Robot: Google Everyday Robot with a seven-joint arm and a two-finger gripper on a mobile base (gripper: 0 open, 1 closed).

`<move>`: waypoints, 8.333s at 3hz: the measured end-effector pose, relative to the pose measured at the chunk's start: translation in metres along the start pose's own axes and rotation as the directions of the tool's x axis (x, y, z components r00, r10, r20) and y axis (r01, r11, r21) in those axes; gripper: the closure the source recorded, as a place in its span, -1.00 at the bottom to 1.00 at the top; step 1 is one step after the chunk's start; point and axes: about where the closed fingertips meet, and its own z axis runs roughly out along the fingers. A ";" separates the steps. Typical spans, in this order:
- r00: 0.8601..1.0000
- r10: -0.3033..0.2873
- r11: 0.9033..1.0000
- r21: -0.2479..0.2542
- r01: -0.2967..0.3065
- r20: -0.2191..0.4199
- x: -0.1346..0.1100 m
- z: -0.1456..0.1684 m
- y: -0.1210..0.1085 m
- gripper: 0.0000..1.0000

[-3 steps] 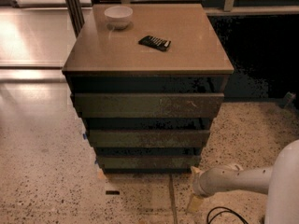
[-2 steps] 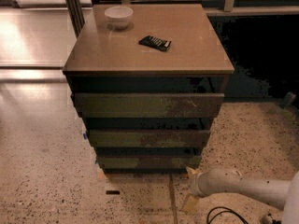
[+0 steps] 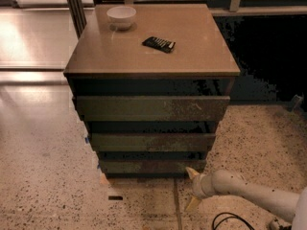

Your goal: Open bottom drawer

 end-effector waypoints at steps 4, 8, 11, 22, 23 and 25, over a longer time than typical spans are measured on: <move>0.997 -0.073 0.997 -0.004 0.073 0.021 0.006 0.043 -0.055 -1.00; 0.994 -0.113 0.993 -0.039 0.113 0.012 0.013 0.130 -0.086 -1.00; 0.997 -0.081 0.938 -0.338 0.077 0.004 0.006 0.129 -0.071 -1.00; 1.000 -0.023 0.829 -0.559 0.008 -0.020 -0.010 0.055 0.068 -1.00; 0.999 -0.040 0.840 -0.543 0.021 -0.023 -0.012 0.054 0.054 -1.00; 0.999 -0.023 0.815 -0.580 -0.006 -0.042 0.000 0.070 0.055 -1.00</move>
Offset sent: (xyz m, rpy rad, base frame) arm 0.0346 0.0080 -0.0104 -0.0194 -0.0508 0.0429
